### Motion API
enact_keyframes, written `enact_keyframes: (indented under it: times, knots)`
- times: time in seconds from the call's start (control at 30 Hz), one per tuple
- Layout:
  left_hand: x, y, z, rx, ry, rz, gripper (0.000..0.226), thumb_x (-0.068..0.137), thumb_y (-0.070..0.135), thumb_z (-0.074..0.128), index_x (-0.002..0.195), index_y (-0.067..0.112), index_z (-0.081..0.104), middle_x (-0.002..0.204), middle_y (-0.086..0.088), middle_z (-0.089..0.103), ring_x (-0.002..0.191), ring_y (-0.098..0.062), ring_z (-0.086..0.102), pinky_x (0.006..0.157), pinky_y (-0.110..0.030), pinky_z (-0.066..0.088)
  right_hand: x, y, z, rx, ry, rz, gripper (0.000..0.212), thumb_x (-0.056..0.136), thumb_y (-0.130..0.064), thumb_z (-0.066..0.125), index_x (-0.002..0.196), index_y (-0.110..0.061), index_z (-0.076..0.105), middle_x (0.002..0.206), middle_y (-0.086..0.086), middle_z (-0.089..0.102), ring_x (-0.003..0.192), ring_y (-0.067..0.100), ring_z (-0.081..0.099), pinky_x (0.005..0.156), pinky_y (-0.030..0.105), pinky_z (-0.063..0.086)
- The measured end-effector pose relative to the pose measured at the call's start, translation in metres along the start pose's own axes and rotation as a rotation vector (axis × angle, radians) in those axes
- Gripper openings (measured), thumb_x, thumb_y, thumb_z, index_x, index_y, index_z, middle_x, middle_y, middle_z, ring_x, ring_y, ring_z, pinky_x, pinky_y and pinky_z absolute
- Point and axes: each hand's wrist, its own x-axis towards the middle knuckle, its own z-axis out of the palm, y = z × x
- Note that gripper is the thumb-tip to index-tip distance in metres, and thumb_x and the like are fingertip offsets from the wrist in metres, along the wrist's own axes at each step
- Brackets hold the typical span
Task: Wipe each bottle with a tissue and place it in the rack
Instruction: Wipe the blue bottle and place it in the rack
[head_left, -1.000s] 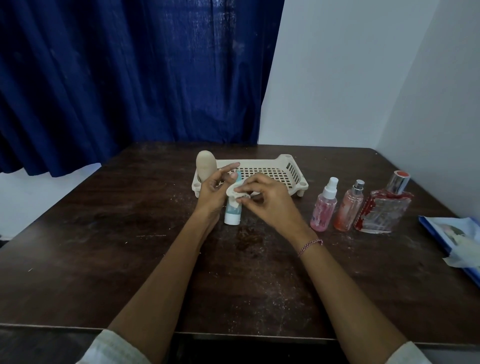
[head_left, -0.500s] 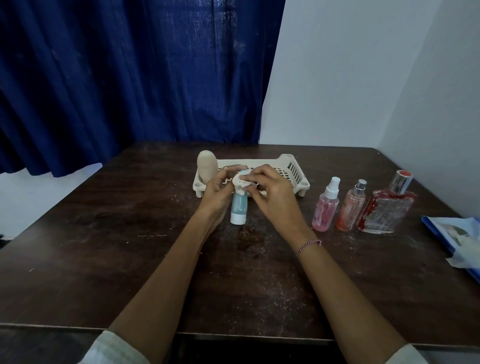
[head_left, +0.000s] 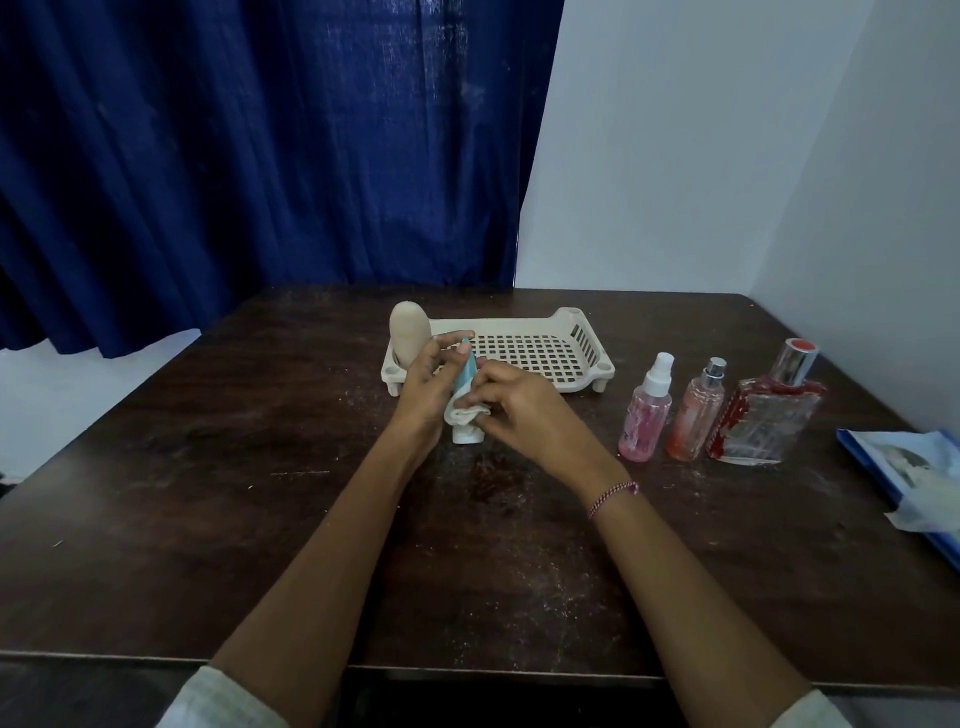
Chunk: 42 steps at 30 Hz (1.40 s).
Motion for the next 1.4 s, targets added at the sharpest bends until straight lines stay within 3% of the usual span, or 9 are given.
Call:
enact_keyframes:
  times: [0.2, 0.33, 0.43, 0.67, 0.87, 1.0, 1.1, 1.2, 1.4]
  knots:
    - [-0.005, 0.002, 0.005, -0.038, -0.076, 0.085, 0.017, 0.098, 0.017, 0.046, 0.11, 0.017, 0.058, 0.1, -0.006, 0.06, 0.09, -0.012, 0.061, 0.074, -0.021, 0.053, -0.001, -0.004, 0.005, -0.052, 0.173, 0.02, 0.024, 0.079, -0.001, 0.066, 0.102, -0.004, 0.069, 0.096, 0.007, 0.061, 0.089, 0.019, 0.058, 0.081, 0.021, 0.044]
    - [-0.003, 0.0, 0.0, -0.056, -0.031, 0.025, 0.02, 0.1, 0.019, 0.042, 0.111, 0.018, 0.058, 0.1, -0.005, 0.064, 0.093, -0.013, 0.062, 0.08, -0.025, 0.054, -0.001, -0.004, 0.006, -0.011, 0.119, 0.026, 0.025, 0.079, -0.002, 0.067, 0.104, -0.006, 0.069, 0.099, 0.008, 0.062, 0.096, 0.021, 0.06, 0.088, 0.031, 0.05]
    - [-0.001, 0.002, 0.0, -0.126, 0.018, -0.043, 0.023, 0.102, 0.021, 0.036, 0.109, 0.018, 0.057, 0.098, -0.006, 0.066, 0.099, -0.016, 0.064, 0.088, -0.034, 0.053, -0.001, -0.004, 0.007, 0.03, 0.026, 0.008, 0.026, 0.075, -0.004, 0.071, 0.101, -0.008, 0.071, 0.096, 0.006, 0.063, 0.093, 0.017, 0.061, 0.086, 0.03, 0.051]
    - [-0.002, 0.0, 0.0, -0.091, 0.059, 0.023, 0.025, 0.103, 0.027, 0.031, 0.105, 0.019, 0.055, 0.09, -0.006, 0.064, 0.091, -0.015, 0.064, 0.079, -0.03, 0.055, -0.002, -0.006, 0.012, 0.052, 0.05, 0.022, 0.023, 0.076, -0.008, 0.072, 0.098, -0.01, 0.072, 0.093, 0.004, 0.064, 0.084, 0.012, 0.061, 0.079, 0.022, 0.05]
    - [-0.003, -0.002, 0.0, -0.169, 0.136, 0.021, 0.025, 0.103, 0.027, 0.032, 0.102, 0.019, 0.055, 0.089, -0.006, 0.063, 0.082, -0.014, 0.062, 0.07, -0.026, 0.056, -0.004, 0.008, 0.01, 0.187, 0.097, 0.189, 0.023, 0.072, -0.007, 0.076, 0.095, -0.009, 0.072, 0.093, 0.005, 0.07, 0.079, 0.009, 0.061, 0.075, 0.016, 0.049]
    - [-0.004, -0.001, 0.002, -0.179, 0.162, 0.017, 0.025, 0.103, 0.027, 0.031, 0.108, 0.016, 0.053, 0.093, -0.009, 0.061, 0.081, -0.014, 0.061, 0.064, -0.023, 0.056, -0.004, 0.01, 0.012, 0.203, 0.122, 0.274, 0.023, 0.074, -0.008, 0.075, 0.097, -0.01, 0.073, 0.092, 0.003, 0.071, 0.071, 0.001, 0.056, 0.069, 0.005, 0.043]
    - [-0.006, -0.001, 0.003, -0.178, 0.159, 0.028, 0.024, 0.102, 0.026, 0.032, 0.106, 0.018, 0.054, 0.093, -0.005, 0.061, 0.086, -0.012, 0.061, 0.072, -0.026, 0.056, -0.004, 0.005, 0.014, 0.192, 0.13, 0.196, 0.022, 0.076, -0.012, 0.074, 0.097, -0.009, 0.072, 0.091, 0.002, 0.069, 0.078, 0.007, 0.059, 0.073, 0.012, 0.045]
    - [-0.006, -0.001, 0.002, -0.143, 0.128, 0.057, 0.023, 0.102, 0.024, 0.034, 0.104, 0.02, 0.057, 0.093, -0.005, 0.06, 0.09, -0.015, 0.058, 0.084, -0.035, 0.05, -0.005, -0.002, 0.017, 0.188, 0.113, 0.119, 0.022, 0.076, -0.014, 0.074, 0.096, -0.008, 0.072, 0.09, 0.0, 0.064, 0.078, 0.0, 0.053, 0.073, 0.006, 0.041]
    - [-0.006, -0.001, 0.003, -0.205, 0.139, 0.049, 0.024, 0.102, 0.023, 0.034, 0.104, 0.016, 0.057, 0.085, -0.001, 0.065, 0.081, -0.01, 0.064, 0.072, -0.026, 0.056, -0.004, 0.01, 0.019, 0.201, 0.179, 0.204, 0.019, 0.076, -0.012, 0.074, 0.094, -0.007, 0.072, 0.087, 0.004, 0.068, 0.074, 0.005, 0.055, 0.068, 0.006, 0.041]
